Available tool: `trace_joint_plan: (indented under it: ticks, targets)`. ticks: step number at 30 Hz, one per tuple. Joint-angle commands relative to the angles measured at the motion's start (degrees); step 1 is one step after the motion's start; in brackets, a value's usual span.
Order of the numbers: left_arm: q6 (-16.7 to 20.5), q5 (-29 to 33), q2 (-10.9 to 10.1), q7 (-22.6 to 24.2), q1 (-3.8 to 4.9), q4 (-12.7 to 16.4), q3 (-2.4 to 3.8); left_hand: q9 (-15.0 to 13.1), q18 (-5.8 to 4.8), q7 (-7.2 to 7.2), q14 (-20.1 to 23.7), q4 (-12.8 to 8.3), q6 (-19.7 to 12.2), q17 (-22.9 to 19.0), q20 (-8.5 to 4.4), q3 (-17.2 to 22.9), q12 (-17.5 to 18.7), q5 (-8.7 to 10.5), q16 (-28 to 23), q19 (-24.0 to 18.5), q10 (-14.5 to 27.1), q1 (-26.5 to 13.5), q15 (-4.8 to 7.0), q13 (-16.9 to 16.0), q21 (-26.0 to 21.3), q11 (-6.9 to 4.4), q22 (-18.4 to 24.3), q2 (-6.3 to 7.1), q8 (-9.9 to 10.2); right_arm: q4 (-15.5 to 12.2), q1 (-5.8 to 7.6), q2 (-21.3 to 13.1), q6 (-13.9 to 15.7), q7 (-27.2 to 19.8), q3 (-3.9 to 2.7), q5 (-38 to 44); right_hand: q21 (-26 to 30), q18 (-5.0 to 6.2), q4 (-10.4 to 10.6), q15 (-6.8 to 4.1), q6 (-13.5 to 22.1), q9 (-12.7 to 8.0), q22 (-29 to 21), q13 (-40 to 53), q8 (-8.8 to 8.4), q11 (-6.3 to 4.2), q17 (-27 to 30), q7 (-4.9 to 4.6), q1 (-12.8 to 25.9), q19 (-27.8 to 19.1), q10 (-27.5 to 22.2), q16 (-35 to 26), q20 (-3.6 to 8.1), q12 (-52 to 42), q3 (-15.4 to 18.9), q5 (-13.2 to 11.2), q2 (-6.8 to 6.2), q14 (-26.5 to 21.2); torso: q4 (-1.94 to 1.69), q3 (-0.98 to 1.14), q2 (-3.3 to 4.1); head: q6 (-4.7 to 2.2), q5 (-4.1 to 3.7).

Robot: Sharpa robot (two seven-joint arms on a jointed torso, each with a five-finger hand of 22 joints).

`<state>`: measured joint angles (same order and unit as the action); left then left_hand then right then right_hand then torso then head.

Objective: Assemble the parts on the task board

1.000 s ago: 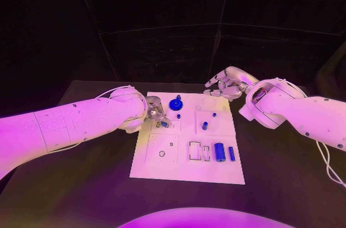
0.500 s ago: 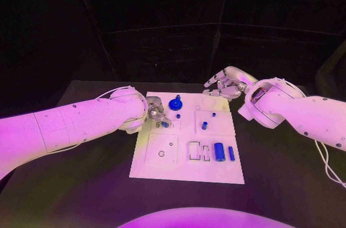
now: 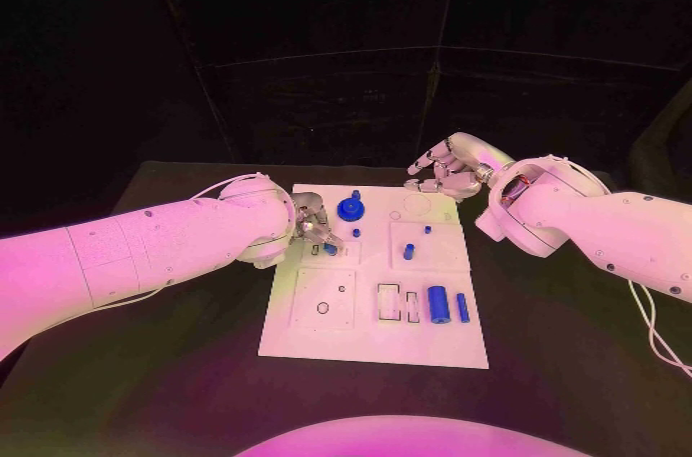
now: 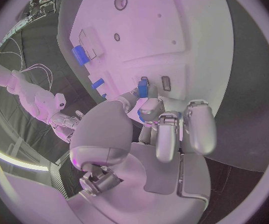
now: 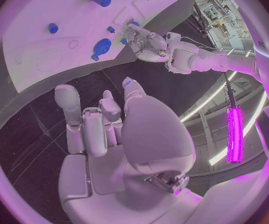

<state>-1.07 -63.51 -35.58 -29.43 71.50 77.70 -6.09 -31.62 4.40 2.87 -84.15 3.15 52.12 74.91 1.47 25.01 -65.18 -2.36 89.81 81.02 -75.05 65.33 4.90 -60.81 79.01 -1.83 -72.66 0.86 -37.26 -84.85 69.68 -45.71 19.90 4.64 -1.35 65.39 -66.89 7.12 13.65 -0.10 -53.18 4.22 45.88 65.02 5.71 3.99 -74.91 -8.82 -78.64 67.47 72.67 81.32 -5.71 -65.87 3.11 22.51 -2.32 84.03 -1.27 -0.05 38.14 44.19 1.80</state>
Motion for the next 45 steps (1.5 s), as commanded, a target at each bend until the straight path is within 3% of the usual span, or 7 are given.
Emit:
trace_joint_plan:
  ticks: [1, 9, 28, 38, 45]
  targets:
    - [-0.27, -0.33, 0.1, 0.07, 0.06, 0.01, 0.05, -0.05, -0.63, -0.5, -5.85, -7.83, 0.06, 15.09, 0.03, 8.14, -0.35, -0.39, 0.19, 0.28, -0.34, 0.05, 0.0, -0.05, 0.37, 0.15, -0.05, -0.32, -0.27, 0.0, 0.1, 0.12, -0.29, -0.52, -0.03, -0.18, 0.31, 1.0, 0.07, -0.37, -0.14, 0.0, -0.06, -0.07, 0.22, -0.11, -1.11, -0.07, -0.49, -0.4, -0.48, -0.17, -0.05, 0.31, 0.32, 0.34, 0.02, 2.74, 0.01, -0.01, 0.04, 0.11, 0.05]
    - [-3.05, -0.32, 0.3, -0.62, 0.06, -0.47, 0.05, -0.08, -0.58, -0.52, -5.85, -7.79, 0.07, 15.09, 0.02, 8.23, -0.24, -0.38, 0.19, 0.15, -0.29, -0.04, 0.01, 0.1, 0.21, 0.14, 0.2, -0.27, -0.3, 0.12, 0.09, 0.22, -0.45, -0.53, -0.03, -0.23, 0.39, 1.02, 0.12, -0.37, -0.13, 0.0, -0.18, -0.13, 0.24, -0.1, -1.08, -0.07, -0.51, -0.45, -0.52, -0.2, -0.04, 0.35, 0.37, 0.39, 0.05, 2.74, -0.04, -0.01, 0.01, 0.26, -0.01]
    - [-5.12, 0.57, 0.7, -0.96, 0.06, -1.12, 0.04, -0.2, -0.53, -0.54, -5.85, -7.42, 0.07, 15.09, 0.03, 8.25, -0.04, -0.36, 0.19, 0.0, -0.19, -0.85, -0.01, 0.28, 0.03, 0.15, 0.43, 0.28, -0.38, 0.18, 0.09, 0.36, -0.58, -0.61, -0.02, -0.31, 0.51, 1.04, 0.18, -0.37, -0.11, 0.0, -0.34, -0.25, 0.26, -0.1, -1.0, -0.07, -0.54, -0.52, -0.61, -0.28, -0.04, 0.46, 0.43, 0.43, 0.08, 2.72, -0.02, -0.03, 0.0, 0.3, -0.08]
    - [-4.72, 1.51, 1.06, -1.16, 0.07, -1.97, 0.04, -0.57, -0.48, -0.68, -5.85, -3.27, 1.18, 15.09, 0.01, 3.25, -0.32, -0.34, 0.19, -0.09, -0.32, -6.73, 0.03, 0.08, -0.17, 0.13, 0.56, 2.3, -0.93, 0.25, 0.09, 0.28, -0.8, -0.56, -0.02, -0.4, 0.69, 1.1, 0.21, -0.37, -0.11, 0.0, -0.67, -0.33, 0.26, -0.1, -0.85, -0.08, -0.53, -0.69, -0.67, -0.38, -0.04, 0.54, 0.45, 0.43, 0.1, 2.68, 0.02, -0.02, 0.03, 0.29, -0.08]
    - [-4.75, 1.73, 1.55, -1.32, 0.07, -2.78, 0.04, -0.67, -0.5, -0.79, -5.85, -1.87, 1.39, 15.09, -0.08, 0.91, -0.56, -0.34, 0.19, 0.0, -0.32, -8.24, 0.14, -0.18, -0.14, 0.03, 0.41, 2.52, -0.96, 0.19, 0.09, 0.26, -0.83, -0.56, -0.02, -0.4, 0.71, 1.1, 0.23, -0.37, -0.11, 0.0, -0.7, -0.36, 0.27, -0.1, -0.84, -0.08, -0.51, -0.7, -0.7, -0.39, -0.04, 0.57, 0.47, 0.43, 0.1, 2.68, 0.01, -0.03, 0.03, 0.35, -0.14]
